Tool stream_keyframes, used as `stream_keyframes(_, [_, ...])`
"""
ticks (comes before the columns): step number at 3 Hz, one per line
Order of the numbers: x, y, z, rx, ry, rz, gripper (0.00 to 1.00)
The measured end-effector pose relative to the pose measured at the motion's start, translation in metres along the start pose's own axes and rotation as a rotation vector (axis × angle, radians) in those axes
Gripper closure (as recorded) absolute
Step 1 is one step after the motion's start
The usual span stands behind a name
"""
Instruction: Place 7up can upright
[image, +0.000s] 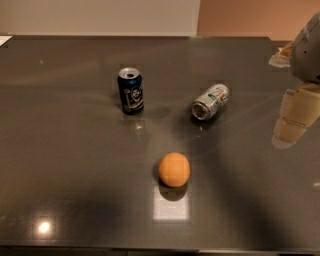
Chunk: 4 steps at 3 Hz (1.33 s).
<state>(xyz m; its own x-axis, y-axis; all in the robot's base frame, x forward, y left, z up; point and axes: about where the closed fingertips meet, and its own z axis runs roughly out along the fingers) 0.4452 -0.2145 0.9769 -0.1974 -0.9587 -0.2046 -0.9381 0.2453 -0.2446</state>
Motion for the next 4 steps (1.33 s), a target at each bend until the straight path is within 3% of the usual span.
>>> stream_keyframes(1, [-0.010, -0.015, 0.008, -0.020, -0.006, -0.086, 0.00])
stream_keyframes(4, [-0.034, -0.088, 0.050, -0.081, -0.070, -0.451, 0.00])
